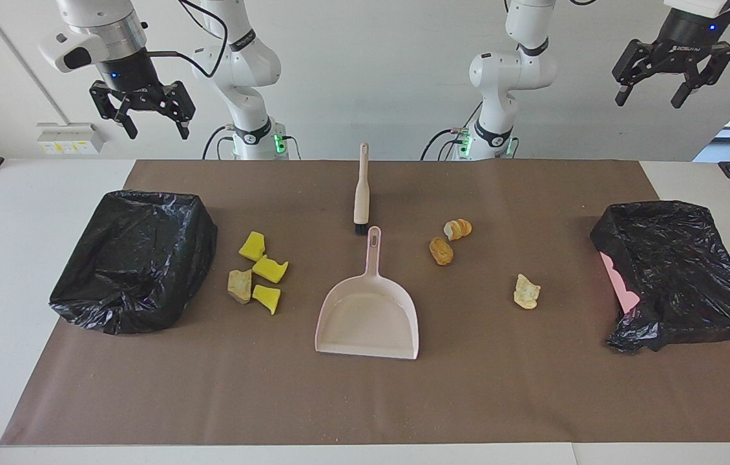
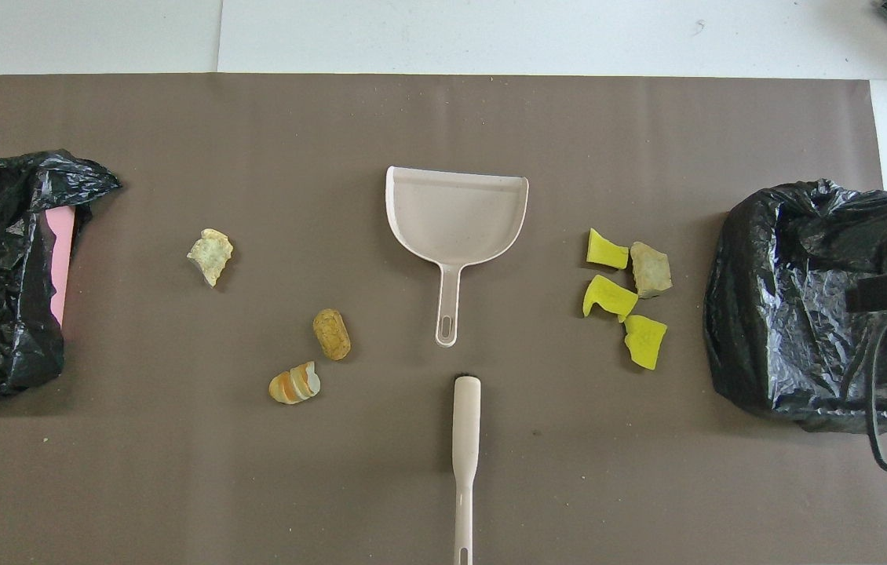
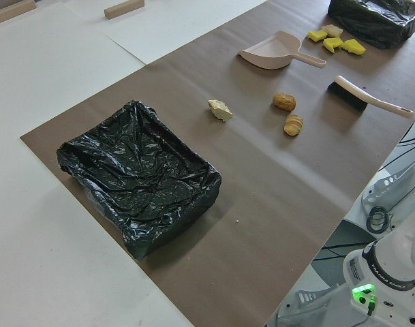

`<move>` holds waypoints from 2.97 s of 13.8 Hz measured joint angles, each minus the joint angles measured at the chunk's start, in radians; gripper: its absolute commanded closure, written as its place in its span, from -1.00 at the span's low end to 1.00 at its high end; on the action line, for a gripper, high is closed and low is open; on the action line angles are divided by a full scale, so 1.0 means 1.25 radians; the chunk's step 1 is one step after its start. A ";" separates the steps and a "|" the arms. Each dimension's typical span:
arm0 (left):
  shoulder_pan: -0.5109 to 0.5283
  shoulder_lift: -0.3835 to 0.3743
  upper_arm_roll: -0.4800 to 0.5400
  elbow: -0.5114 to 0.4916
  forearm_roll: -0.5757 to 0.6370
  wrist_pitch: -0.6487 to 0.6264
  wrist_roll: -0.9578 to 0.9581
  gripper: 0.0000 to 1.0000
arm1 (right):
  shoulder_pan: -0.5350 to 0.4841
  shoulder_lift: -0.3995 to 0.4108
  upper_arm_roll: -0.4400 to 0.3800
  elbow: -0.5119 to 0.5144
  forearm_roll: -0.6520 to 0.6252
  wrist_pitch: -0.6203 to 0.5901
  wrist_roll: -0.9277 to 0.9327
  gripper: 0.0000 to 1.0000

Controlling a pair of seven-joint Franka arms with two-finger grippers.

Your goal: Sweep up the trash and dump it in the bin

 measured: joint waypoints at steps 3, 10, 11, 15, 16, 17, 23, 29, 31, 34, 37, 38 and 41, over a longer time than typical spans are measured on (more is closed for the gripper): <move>-0.001 -0.009 -0.004 -0.020 0.000 0.000 0.000 -1.00 | 0.000 0.000 0.000 0.000 0.000 0.000 0.000 -1.00; -0.002 -0.065 -0.066 -0.129 -0.001 0.002 -0.031 -1.00 | 0.000 0.000 0.000 0.000 0.000 0.000 0.000 -1.00; -0.002 -0.074 -0.085 -0.156 -0.001 0.010 -0.052 -1.00 | 0.000 0.000 0.000 0.000 0.000 0.000 0.000 -1.00; -0.047 -0.137 -0.160 -0.322 -0.013 0.079 -0.170 -1.00 | 0.000 0.000 0.000 0.000 0.000 0.000 0.000 -1.00; -0.083 -0.155 -0.164 -0.365 -0.021 0.101 -0.212 -1.00 | 0.000 0.000 0.000 0.000 0.000 0.000 0.000 -1.00; -0.120 -0.170 -0.166 -0.403 -0.026 0.121 -0.252 -1.00 | 0.000 0.000 0.000 0.000 0.000 0.000 0.000 -1.00; -0.311 -0.191 -0.167 -0.568 -0.068 0.283 -0.427 -1.00 | 0.000 0.000 0.000 -0.006 0.000 0.000 0.000 -1.00; -0.470 -0.176 -0.168 -0.657 -0.117 0.407 -0.523 -1.00 | 0.042 0.006 0.002 -0.081 0.004 0.078 0.005 -1.00; -0.529 -0.147 -0.169 -0.685 -0.118 0.464 -0.579 -1.00 | 0.086 0.025 0.003 -0.096 0.004 0.123 0.034 -1.00; -0.612 -0.062 -0.172 -0.703 -0.118 0.546 -0.660 -1.00 | 0.123 0.078 0.004 -0.101 0.004 0.192 0.051 -1.00; -0.662 -0.004 -0.172 -0.706 -0.118 0.592 -0.703 -1.00 | 0.159 0.134 0.005 -0.096 0.004 0.262 0.098 -1.00; -0.674 0.005 -0.172 -0.711 -0.118 0.603 -0.714 -1.00 | 0.166 0.150 0.005 -0.087 0.004 0.278 0.111 -1.00; -0.685 0.008 -0.172 -0.723 -0.118 0.621 -0.722 -1.00 | 0.176 0.188 0.004 -0.059 0.004 0.317 0.149 -1.00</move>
